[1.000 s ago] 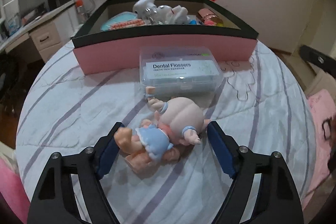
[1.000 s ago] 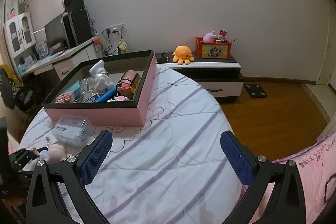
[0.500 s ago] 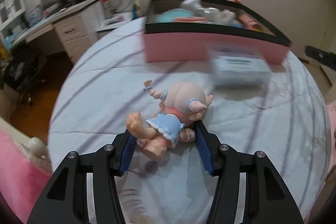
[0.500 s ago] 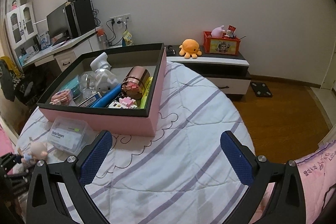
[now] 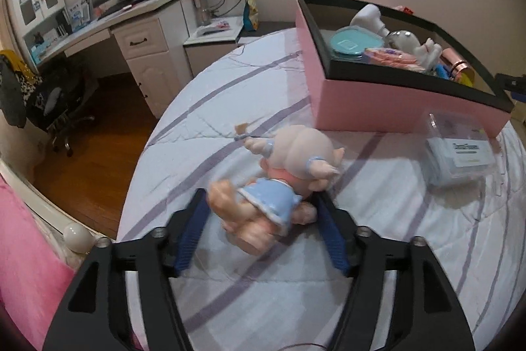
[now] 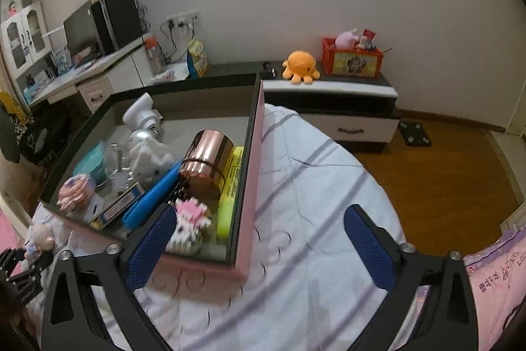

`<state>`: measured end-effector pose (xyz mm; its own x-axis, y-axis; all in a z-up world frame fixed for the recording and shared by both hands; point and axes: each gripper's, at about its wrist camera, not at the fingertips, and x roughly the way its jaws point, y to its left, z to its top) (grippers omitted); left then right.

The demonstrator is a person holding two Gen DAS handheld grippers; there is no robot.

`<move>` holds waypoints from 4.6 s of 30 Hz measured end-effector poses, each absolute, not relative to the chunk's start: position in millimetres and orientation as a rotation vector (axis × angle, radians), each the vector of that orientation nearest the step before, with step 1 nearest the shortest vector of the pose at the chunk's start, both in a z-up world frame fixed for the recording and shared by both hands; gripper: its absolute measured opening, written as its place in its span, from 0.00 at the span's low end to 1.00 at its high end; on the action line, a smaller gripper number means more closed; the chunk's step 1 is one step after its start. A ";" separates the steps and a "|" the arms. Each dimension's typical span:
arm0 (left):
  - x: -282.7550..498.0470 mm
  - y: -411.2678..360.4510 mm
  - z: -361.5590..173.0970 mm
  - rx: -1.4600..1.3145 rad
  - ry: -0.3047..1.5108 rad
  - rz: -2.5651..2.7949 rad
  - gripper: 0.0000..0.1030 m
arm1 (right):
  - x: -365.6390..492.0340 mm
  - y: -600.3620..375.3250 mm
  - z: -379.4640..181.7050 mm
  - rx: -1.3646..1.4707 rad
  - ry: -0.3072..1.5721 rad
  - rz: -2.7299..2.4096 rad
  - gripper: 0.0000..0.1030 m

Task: Organize rigid objects
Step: 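Lift the baby doll with the left gripper and carry it toward the pink box, then lower the baby doll into the pink box and open the left gripper, then withdraw the left gripper and move it to the clear Dental Flossers case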

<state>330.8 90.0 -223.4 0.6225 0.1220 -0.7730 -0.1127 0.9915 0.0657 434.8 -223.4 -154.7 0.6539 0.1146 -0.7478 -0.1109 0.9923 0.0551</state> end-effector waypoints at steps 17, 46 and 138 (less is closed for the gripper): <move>332.5 102.0 -222.7 0.001 0.875 0.055 0.52 | 441.4 -218.5 -170.6 -0.007 0.947 0.165 0.24; 328.7 75.7 -218.2 0.067 0.891 -0.004 0.49 | 445.7 -219.7 -172.0 0.002 0.962 0.174 0.24; 358.9 -69.6 -198.0 0.115 0.862 -0.103 1.00 | 447.2 -221.2 -169.0 -0.012 0.987 0.227 0.24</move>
